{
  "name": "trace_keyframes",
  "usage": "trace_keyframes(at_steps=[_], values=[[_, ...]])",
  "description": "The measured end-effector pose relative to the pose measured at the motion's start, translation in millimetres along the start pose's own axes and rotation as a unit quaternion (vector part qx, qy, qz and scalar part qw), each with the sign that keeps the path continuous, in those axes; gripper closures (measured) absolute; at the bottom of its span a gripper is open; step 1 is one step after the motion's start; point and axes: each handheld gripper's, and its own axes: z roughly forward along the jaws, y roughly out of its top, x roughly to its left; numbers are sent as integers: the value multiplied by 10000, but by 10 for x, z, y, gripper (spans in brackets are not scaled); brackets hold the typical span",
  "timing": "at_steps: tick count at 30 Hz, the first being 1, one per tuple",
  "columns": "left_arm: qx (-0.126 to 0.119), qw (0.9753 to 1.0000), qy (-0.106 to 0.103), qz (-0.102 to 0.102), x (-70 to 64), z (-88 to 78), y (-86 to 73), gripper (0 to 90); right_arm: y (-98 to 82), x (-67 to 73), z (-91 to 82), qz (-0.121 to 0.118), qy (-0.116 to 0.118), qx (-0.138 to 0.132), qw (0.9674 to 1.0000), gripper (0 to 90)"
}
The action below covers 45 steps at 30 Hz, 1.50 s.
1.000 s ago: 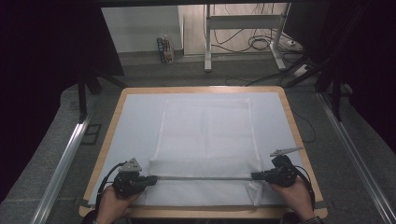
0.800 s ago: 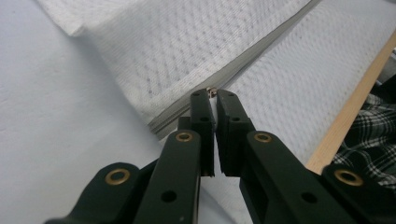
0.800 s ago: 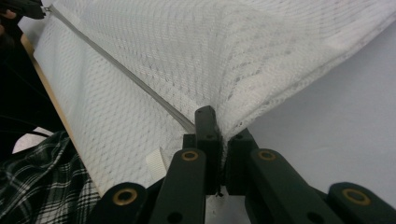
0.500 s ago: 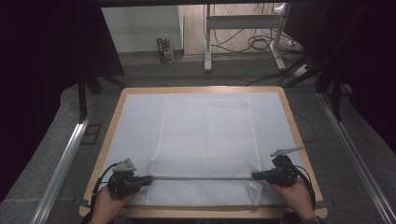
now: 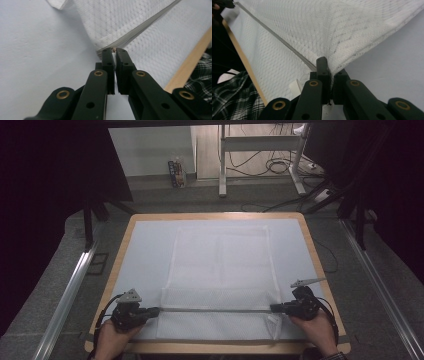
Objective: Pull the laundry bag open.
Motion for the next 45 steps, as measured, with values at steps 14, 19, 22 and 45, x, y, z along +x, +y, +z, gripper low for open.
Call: trace_keyframes(at_steps=[14,19,22,45], values=[[278,9996,-97,30,-36,51,1,867,-15,-2,-2,-21,-80,65,9999,856],[287,9993,-237,-9,-55,12,-51,861,-52,30,-19,-42,-55,108,9999,849],[289,9991,-311,-47,-63,-15,-93,857,-65,60,-15,-88,-61,164,9998,843],[47,9997,239,40,-25,-7,-106,473,-134,-47,-315,22,-765,-360,9964,546]])
